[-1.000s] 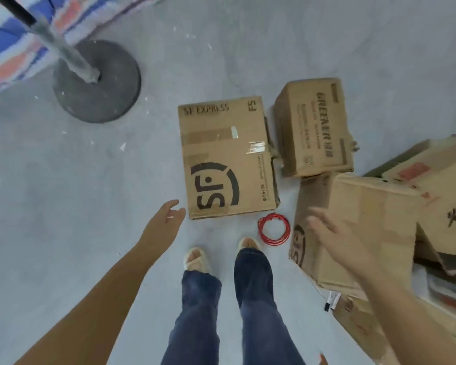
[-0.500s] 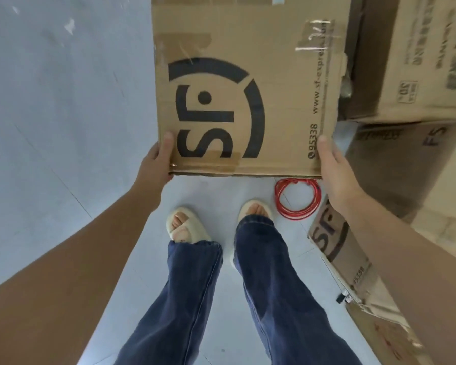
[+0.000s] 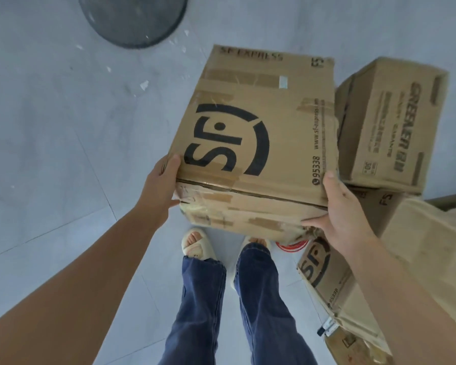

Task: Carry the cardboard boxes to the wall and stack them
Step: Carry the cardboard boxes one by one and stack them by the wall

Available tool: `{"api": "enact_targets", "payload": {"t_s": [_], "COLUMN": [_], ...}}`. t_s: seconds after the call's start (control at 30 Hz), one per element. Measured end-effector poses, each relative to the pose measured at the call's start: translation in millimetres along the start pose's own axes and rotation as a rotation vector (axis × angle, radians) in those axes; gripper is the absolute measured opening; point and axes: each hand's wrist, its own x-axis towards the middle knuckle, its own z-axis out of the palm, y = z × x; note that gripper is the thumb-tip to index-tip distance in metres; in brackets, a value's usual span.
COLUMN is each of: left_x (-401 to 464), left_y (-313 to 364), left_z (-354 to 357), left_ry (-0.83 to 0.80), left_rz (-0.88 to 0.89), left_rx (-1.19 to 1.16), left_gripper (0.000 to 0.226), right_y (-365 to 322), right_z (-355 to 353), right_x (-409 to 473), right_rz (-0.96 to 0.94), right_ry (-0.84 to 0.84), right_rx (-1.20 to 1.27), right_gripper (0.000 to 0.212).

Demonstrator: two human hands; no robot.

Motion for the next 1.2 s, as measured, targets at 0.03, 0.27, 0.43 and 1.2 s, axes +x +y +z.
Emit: {"api": "enact_targets", "payload": {"t_s": [0.03,0.27,0.43,1.2], "left_x": [-12,-110,-194,-476], "left_y": [7,36,33,-185], "left_z": [-7,-65,-100,-231], "left_ry": [0.002,0.044,0.124,0.749], "left_rz": [0.005,0.075,0.130,0.040], "left_rx": [-0.022,-0.154,-0.277,-1.019], "left_gripper": [0.030,0.032,0.031,0.040], "right_y": [-8,-63,-100,-16], "right_z": [2,9,12,170], "right_x": [-15,-119,-184,-434], "right_rz": [0.002,-0.137,-0.190,-0.331], "right_ry": [-0.010,-0.071,-0.187,-0.913], "right_rx": [-0.006,-0.116,-0.238,-0.893], "right_gripper": [0.032,0.035,0.040,0.024]}}
